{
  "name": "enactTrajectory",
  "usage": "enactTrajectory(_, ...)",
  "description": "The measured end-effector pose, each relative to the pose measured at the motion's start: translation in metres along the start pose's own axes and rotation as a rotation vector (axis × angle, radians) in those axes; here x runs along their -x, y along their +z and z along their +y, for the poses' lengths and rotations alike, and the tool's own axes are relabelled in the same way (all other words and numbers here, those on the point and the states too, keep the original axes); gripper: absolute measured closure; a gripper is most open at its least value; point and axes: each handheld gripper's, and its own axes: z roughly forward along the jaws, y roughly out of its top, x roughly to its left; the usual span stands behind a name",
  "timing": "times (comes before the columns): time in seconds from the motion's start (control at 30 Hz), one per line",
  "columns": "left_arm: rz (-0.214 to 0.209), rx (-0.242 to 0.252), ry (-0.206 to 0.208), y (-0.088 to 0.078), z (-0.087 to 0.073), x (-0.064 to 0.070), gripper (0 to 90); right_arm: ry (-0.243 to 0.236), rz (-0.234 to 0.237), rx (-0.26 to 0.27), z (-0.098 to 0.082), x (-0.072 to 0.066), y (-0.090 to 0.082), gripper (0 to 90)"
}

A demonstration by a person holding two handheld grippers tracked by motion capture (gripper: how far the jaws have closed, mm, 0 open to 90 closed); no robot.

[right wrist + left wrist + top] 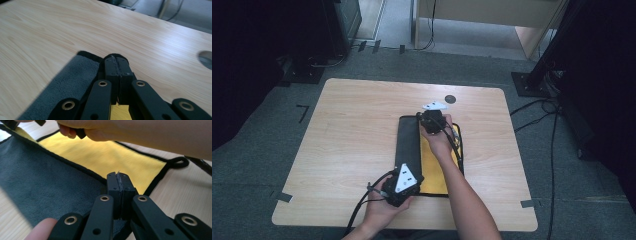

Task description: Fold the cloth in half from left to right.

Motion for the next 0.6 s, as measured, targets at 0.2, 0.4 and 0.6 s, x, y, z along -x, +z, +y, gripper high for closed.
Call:
enactTrajectory(0.2, -0.073, 0.008, -0.039, 0.032, 0.014, 0.012, 90.0, 0.028, -0.056, -0.009, -0.019, 0.035, -0.013, 89.9)
enactTrajectory(0.4, -0.113, 0.026, -0.069, 0.056, 0.030, 0.025, 90.0, 0.058, -0.108, -0.024, -0.034, 0.065, -0.024, 89.8)
enactTrajectory(0.6, -0.129, 0.046, -0.093, 0.046, 0.026, 0.018, 55.8, 0.108, -0.174, -0.019, -0.043, 0.086, -0.036, 75.3)
